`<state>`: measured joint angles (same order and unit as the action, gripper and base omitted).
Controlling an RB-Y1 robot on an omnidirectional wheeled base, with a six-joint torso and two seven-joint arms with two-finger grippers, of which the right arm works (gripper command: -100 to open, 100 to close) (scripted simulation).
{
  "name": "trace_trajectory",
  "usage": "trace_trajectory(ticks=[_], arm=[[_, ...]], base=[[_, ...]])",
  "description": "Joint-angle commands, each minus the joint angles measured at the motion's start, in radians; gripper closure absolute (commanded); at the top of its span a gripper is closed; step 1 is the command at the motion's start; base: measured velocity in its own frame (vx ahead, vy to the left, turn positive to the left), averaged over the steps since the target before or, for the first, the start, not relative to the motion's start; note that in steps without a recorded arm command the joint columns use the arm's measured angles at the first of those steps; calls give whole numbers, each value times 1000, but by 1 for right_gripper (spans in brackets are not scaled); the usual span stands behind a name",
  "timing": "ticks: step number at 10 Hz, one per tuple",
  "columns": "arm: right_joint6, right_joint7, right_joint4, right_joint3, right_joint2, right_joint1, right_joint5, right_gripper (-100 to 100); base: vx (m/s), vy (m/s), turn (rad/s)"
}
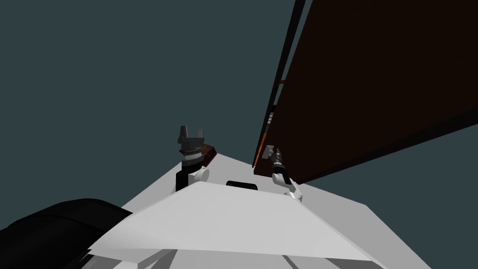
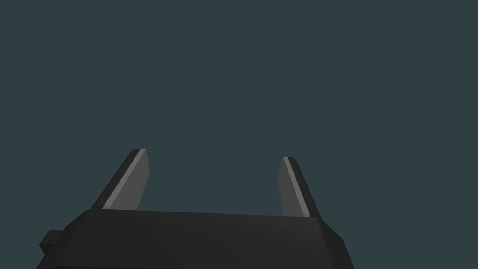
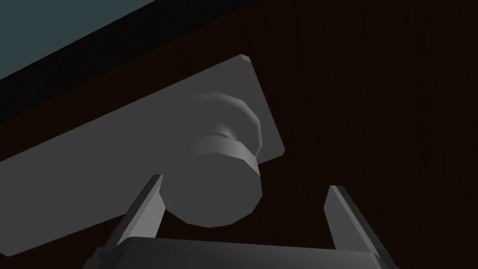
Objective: Pull the door open
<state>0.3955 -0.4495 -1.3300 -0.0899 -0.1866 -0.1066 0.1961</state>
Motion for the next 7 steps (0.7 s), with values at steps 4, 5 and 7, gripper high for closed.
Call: trace_trajectory(ticks=[4, 5, 7], arm=[[-11, -120, -12, 28, 9, -2, 103, -100], [-15, -148, -15, 34, 10, -3, 130, -100], [-18, -183, -19, 40, 11, -3, 158, -100]], base=[[-88, 15, 79], [-107, -26, 76], [-78, -42, 55]])
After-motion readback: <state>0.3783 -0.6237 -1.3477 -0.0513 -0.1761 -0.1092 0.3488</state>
